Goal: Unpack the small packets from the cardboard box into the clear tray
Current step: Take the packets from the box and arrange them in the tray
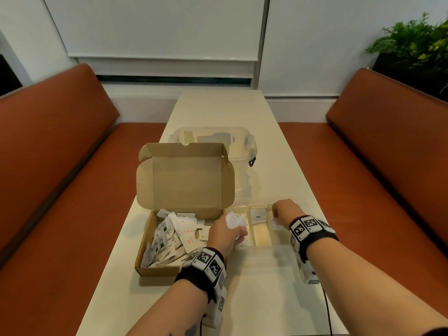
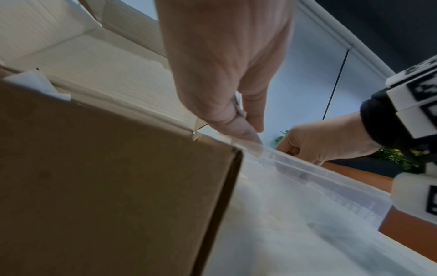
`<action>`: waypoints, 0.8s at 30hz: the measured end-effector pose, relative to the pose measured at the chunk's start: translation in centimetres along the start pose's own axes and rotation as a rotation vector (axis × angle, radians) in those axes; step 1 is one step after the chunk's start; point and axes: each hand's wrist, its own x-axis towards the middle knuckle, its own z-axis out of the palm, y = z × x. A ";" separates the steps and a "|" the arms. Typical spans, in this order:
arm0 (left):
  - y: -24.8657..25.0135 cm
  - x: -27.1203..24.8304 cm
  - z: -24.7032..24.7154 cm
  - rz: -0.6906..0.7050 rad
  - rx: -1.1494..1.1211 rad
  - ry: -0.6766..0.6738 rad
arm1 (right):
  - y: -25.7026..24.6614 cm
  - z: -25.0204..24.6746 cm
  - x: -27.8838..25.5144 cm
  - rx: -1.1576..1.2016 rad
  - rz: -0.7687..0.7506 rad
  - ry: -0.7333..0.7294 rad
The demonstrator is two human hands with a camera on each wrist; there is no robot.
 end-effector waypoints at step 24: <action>1.3 -0.9 0.7 -0.027 -0.207 -0.006 | -1.9 -1.1 -2.4 0.944 -0.156 -0.072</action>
